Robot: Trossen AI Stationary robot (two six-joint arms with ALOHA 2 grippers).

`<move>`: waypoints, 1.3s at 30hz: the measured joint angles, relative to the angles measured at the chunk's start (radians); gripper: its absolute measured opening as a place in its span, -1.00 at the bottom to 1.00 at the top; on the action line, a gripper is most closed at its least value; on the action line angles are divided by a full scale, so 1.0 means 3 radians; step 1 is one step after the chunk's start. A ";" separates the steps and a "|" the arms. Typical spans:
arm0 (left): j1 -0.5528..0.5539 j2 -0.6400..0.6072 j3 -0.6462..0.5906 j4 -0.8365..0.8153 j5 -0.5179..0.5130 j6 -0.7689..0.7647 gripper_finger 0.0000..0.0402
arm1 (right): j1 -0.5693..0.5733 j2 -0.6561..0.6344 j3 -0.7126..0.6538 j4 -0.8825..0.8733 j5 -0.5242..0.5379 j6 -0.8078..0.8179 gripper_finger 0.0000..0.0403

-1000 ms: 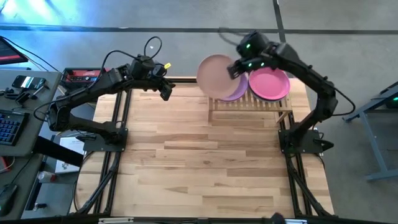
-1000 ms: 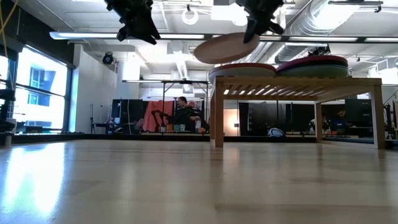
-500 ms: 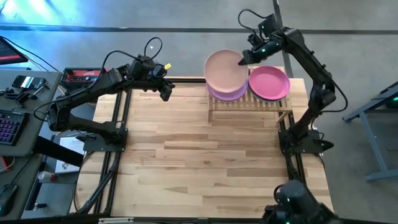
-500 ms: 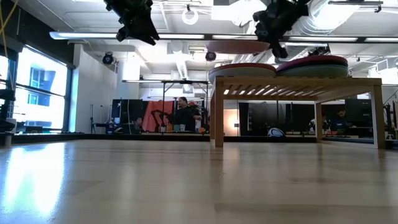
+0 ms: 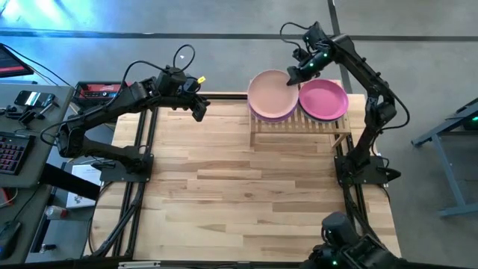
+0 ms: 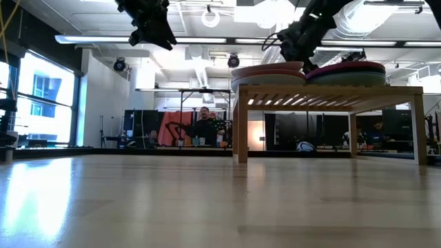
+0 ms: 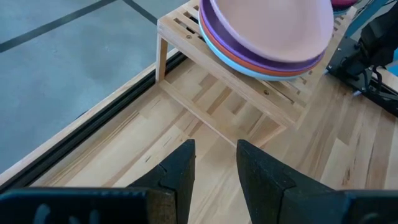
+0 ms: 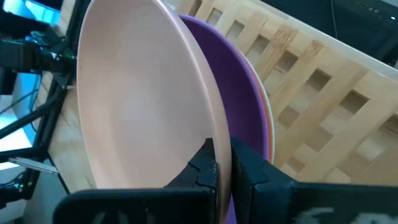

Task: Place and stack plates onto a shelf
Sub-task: Stack the light orange plate on top of the purple plate on the shelf, then return to Home Position

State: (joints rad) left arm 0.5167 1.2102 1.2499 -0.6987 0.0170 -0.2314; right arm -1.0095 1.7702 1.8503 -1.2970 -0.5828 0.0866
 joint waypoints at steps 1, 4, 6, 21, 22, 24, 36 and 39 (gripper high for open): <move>0.0000 0.0000 0.0000 0.0000 0.0000 0.0001 -0.46 | 0.0016 0.0005 0.0000 -0.0004 0.0015 -0.0004 -1.00; 0.0000 0.0000 0.0000 0.0001 -0.0002 0.0001 -0.46 | 0.0052 0.0012 0.0000 -0.0007 0.0077 -0.0002 -1.00; 0.0000 0.0000 0.0000 0.0001 -0.0006 0.0000 -0.46 | 0.0064 0.0012 0.0000 -0.0008 0.0081 0.0000 -1.00; 0.0000 0.0001 -0.0001 0.0003 -0.0009 0.0002 -0.46 | 0.0162 0.0012 0.0000 -0.0016 0.0394 0.0004 -0.70; 0.0000 0.0001 -0.0001 0.0003 -0.0009 0.0021 -0.46 | 0.0169 0.0011 0.0000 -0.0016 0.0411 0.0005 -0.66; 0.0000 0.0001 -0.0001 0.0003 -0.0009 0.0066 -0.46 | 0.0169 0.0012 0.0000 -0.0015 0.0424 0.0004 -0.59; -0.0001 0.0001 -0.0002 0.0002 -0.0010 0.0079 -0.46 | 0.0001 -0.0156 0.0000 -0.0025 0.0361 0.0112 -0.49; -0.0001 0.0001 -0.0003 0.0001 -0.0009 0.0078 -0.46 | -0.0018 -0.0188 0.0000 -0.0020 0.0358 0.0156 -0.49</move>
State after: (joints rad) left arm 0.5163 1.2106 1.2491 -0.6982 0.0143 -0.2081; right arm -1.0147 1.7137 1.8503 -1.3029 -0.4753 0.1333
